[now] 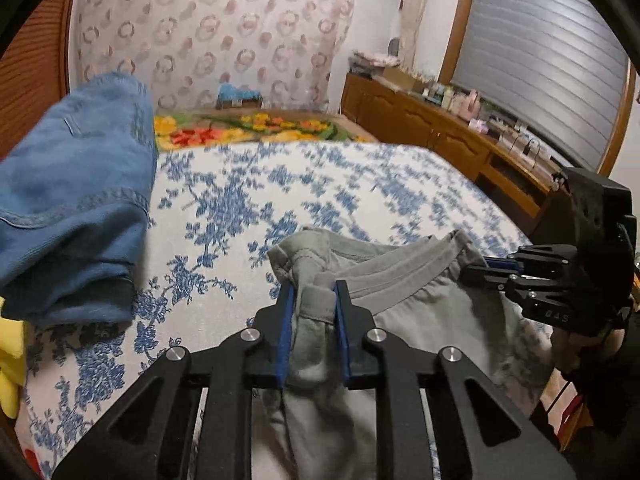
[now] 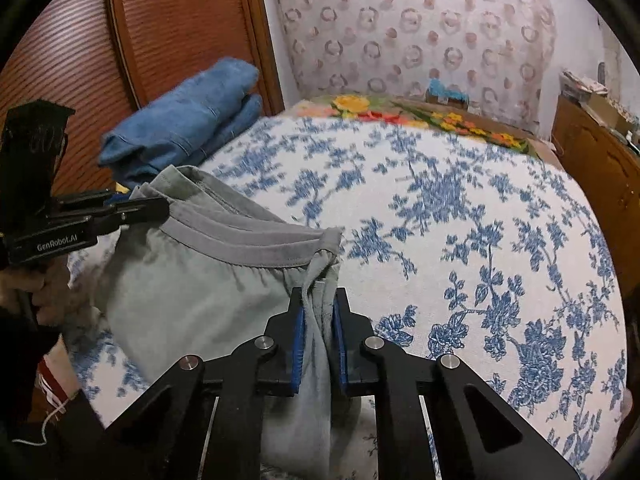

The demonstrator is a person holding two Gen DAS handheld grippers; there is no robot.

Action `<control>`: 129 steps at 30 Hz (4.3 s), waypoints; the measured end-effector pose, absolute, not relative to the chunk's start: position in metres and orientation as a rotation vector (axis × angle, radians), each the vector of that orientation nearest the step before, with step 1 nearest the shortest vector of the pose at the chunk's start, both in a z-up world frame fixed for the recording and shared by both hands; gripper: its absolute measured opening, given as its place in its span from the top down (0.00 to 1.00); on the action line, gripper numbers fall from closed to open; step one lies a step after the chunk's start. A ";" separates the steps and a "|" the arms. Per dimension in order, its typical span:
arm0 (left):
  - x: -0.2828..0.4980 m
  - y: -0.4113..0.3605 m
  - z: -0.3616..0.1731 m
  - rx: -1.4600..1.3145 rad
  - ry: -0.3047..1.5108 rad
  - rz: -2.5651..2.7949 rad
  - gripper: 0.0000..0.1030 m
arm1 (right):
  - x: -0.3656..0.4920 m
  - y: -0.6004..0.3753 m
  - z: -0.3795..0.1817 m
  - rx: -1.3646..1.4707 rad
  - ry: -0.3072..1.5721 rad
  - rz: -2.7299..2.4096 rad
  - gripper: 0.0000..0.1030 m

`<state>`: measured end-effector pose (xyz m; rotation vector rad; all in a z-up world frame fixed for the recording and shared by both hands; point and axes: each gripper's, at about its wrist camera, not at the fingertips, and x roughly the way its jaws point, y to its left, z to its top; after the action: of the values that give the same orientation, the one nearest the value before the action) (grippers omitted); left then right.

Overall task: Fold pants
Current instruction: 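Close the left tool on the waistband while the right tool grasps beside it, then lift the folded pants with both tools and carry them onto the blue jeans, then lower the pants onto the jeans stack and open both tools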

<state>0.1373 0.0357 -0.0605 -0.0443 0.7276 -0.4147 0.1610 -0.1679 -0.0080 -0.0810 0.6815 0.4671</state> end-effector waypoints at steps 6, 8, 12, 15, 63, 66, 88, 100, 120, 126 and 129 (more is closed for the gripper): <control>0.118 0.035 -0.032 -0.039 0.651 -0.418 0.81 | 0.140 -0.173 0.013 -0.075 0.602 0.475 0.88; 0.115 0.035 -0.025 -0.034 0.632 -0.417 0.81 | 0.134 -0.176 0.020 -0.074 0.578 0.474 0.88; 0.110 0.034 -0.010 -0.031 0.590 -0.418 0.81 | 0.125 -0.181 0.033 -0.074 0.536 0.474 0.88; 0.108 0.034 -0.002 -0.024 0.566 -0.415 0.81 | 0.119 -0.183 0.043 -0.081 0.509 0.476 0.88; 0.199 0.146 0.026 -0.081 0.481 -0.141 0.81 | 0.302 -0.094 0.095 -0.319 0.371 0.668 0.88; 0.205 0.157 0.028 -0.100 0.468 -0.117 0.81 | 0.317 -0.082 0.098 -0.354 0.351 0.675 0.88; 0.179 0.205 -0.007 -0.296 0.397 0.115 0.81 | 0.393 0.015 0.075 -0.554 0.266 0.813 0.88; 0.181 0.212 -0.028 -0.320 0.434 0.166 0.81 | 0.421 0.011 0.066 -0.481 0.353 0.877 0.86; 0.183 0.216 -0.043 -0.280 0.525 0.217 0.50 | 0.451 -0.027 0.061 -0.360 0.519 0.898 0.75; 0.180 0.215 -0.044 -0.257 0.540 0.225 0.34 | 0.456 -0.015 0.059 -0.336 0.525 0.852 0.75; 0.177 0.215 -0.043 -0.257 0.543 0.216 0.25 | 0.446 -0.015 0.060 -0.333 0.516 0.837 0.75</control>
<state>0.1766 0.2148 -0.0433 -0.2572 0.5426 0.2159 0.4461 -0.0155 0.0598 -0.3331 0.5162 0.8369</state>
